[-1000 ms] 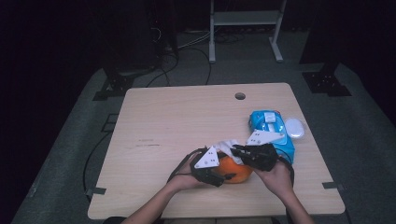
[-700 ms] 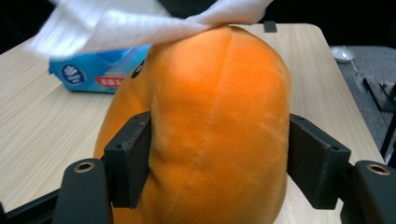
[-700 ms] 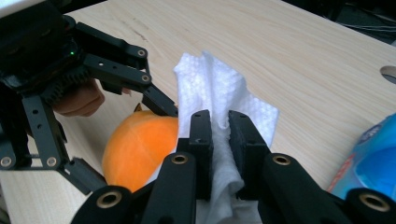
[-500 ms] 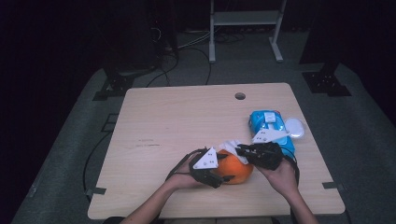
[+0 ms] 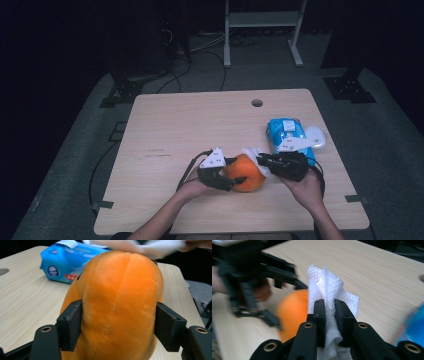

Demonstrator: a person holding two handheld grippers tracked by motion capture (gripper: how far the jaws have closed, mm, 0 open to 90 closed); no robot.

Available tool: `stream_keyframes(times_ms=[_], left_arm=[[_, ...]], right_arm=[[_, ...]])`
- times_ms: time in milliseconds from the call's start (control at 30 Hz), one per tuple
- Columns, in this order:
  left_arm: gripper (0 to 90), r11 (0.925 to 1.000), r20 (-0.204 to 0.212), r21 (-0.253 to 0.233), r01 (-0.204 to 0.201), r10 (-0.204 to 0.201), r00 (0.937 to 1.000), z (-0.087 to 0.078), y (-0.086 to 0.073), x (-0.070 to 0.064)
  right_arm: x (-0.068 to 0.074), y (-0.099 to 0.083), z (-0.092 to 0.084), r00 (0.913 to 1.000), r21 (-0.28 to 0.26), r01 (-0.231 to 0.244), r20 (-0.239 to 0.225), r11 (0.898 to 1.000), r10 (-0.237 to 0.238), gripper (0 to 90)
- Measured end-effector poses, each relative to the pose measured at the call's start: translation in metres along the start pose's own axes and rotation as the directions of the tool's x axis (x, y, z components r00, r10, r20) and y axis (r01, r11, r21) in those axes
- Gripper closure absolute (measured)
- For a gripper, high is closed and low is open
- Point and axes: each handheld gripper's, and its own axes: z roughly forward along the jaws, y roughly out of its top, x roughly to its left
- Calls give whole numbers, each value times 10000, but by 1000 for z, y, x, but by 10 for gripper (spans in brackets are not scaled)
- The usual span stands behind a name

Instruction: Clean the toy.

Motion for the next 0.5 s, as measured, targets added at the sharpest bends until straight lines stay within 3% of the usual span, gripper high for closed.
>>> stream_keyframes(times_ms=[67, 167, 233, 400, 500], left_arm=[[305, 9997, -24, -42, 222, -222, 9997, 0, -1, 2], [305, 9997, 18, -55, 255, -255, 9997, -2, -1, 3], [308, 9996, 29, -58, 266, -266, 9996, -3, -2, 3], [309, 9986, 124, -168, 494, -492, 9987, -5, -3, 8], [309, 9987, 94, -145, 481, -479, 9988, -4, -2, 6]], right_arm=[[6, 3, 2, 9994, -52, 215, -271, 9998, -216, 792], [13, 5, 5, 9986, 11, 504, -172, 9987, -504, 792], [11, 5, 5, 9989, 2, 424, -213, 9991, -424, 792], [-9, -7, 1, 9999, 6, -100, 124, 9999, 100, 792], [-10, -9, 0, 9997, 60, -157, 200, 9999, 156, 792]])
